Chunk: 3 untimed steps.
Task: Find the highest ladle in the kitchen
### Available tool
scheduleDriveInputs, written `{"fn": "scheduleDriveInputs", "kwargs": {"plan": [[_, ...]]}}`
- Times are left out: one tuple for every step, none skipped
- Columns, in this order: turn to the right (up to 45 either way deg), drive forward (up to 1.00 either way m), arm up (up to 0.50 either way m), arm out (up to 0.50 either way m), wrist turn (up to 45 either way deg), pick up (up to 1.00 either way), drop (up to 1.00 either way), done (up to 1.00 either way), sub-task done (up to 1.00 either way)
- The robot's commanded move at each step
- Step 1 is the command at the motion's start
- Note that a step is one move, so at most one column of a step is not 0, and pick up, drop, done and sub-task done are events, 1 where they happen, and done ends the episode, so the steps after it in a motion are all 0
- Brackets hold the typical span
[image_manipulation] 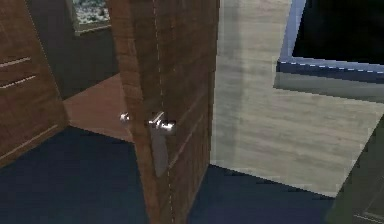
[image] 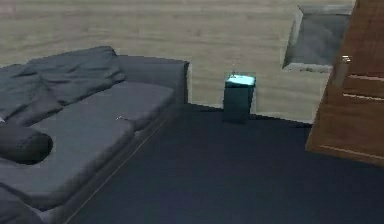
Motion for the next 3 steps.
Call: {"fn": "scheduleDriveInputs", "kwargs": {"plan": [[9.0, 0.00, 0.00, 0.00, 0.0, 0.00, 0.00, 0.00, 0.00], [0.0, 0.75, 0.00, 0.00, 0.0, 0.00, 0.00, 0.00, 0.00], [45.0, 0.00, 0.00, 0.00, 0.0, 0.00, 0.00, 0.00, 0.00]]}}
